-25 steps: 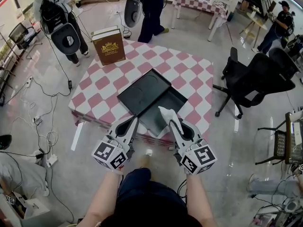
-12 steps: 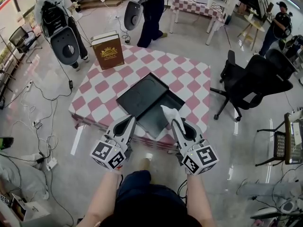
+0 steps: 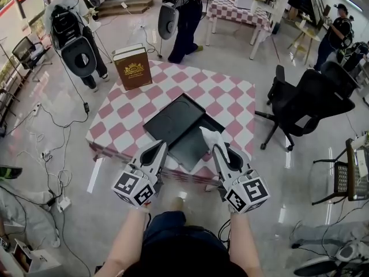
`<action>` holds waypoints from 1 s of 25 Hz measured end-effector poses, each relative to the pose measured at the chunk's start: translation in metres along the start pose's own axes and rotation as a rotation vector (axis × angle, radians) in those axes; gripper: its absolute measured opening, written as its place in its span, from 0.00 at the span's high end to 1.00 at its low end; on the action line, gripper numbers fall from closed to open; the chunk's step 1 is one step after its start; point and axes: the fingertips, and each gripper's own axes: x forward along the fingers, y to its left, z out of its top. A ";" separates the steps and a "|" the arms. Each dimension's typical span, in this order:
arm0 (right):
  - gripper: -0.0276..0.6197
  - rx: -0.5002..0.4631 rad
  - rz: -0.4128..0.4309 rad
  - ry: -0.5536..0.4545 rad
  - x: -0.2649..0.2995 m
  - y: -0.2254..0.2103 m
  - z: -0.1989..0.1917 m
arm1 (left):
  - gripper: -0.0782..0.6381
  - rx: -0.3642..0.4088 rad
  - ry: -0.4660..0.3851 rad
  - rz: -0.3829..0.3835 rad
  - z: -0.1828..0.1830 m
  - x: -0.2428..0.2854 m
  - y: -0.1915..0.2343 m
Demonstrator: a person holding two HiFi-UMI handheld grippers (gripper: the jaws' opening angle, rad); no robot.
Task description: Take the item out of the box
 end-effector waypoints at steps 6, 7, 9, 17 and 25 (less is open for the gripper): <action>0.87 -0.018 -0.005 -0.020 0.001 0.002 0.011 | 0.89 0.007 -0.014 -0.005 0.007 0.000 0.002; 0.87 -0.021 -0.006 -0.024 0.001 0.002 0.013 | 0.89 0.008 -0.015 -0.006 0.008 0.000 0.002; 0.87 -0.026 -0.009 -0.028 0.001 0.003 0.015 | 0.89 0.010 -0.016 -0.008 0.009 -0.001 0.003; 0.87 -0.037 -0.022 -0.039 0.001 0.002 0.019 | 0.89 0.015 -0.022 -0.021 0.013 0.002 0.004; 0.87 -0.041 -0.026 -0.048 0.001 0.004 0.022 | 0.89 0.021 -0.019 -0.023 0.015 0.000 0.005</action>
